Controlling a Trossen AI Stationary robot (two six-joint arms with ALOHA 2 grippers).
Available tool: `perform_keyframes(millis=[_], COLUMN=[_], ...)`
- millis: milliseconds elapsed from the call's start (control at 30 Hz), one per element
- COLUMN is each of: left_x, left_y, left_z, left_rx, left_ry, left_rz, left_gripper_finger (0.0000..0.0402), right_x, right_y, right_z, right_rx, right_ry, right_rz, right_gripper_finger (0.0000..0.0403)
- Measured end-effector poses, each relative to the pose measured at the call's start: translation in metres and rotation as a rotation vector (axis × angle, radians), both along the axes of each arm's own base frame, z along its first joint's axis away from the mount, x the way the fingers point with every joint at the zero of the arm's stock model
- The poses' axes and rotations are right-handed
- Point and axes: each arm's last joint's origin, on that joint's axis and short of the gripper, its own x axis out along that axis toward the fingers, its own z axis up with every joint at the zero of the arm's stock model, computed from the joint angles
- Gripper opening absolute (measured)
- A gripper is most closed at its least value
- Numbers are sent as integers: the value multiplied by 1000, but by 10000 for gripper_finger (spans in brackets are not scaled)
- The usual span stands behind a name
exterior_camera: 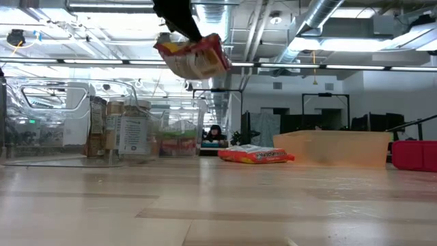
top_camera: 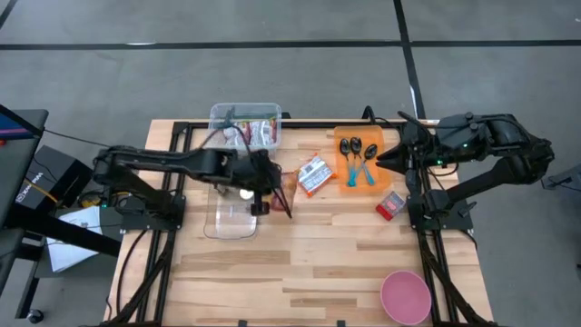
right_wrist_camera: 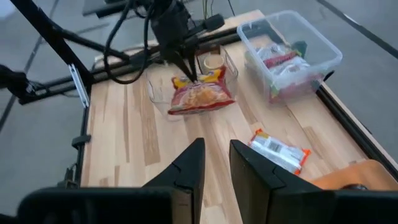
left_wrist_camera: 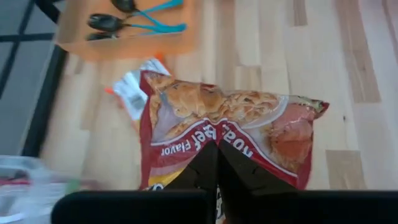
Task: Pick & Place Food Item
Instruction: Put the red noodle pack into the transparent container
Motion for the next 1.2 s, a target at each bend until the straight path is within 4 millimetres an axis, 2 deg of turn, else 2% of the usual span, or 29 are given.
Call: perform_keyframes(millis=[233,500,700,833,933,1200], left_x=[-19,-35,-54,-56,-48,-29], left_y=[35,97,145,168,181,225], left_z=[24,62,75,69,55,8], left_rx=[81,205,295,284,280,237], left_ry=[65,36,24,22,75,201], left_rz=[21,110,201,196,179,209], left_gripper_finger=[0,0,0,0,0,0], right_x=[6,19,34,42,50,50], right_y=[1,2,4,5,6,7], right_z=[2,-2,-4,-4,-6,-7], right_rx=[52,76,104,123,137,200], right_ry=[-32,-16,-23,-37,-41,-47], right_rz=[-31,-85,-103,-113,-123,-162], right_gripper_finger=[69,69,69,69,69,69])
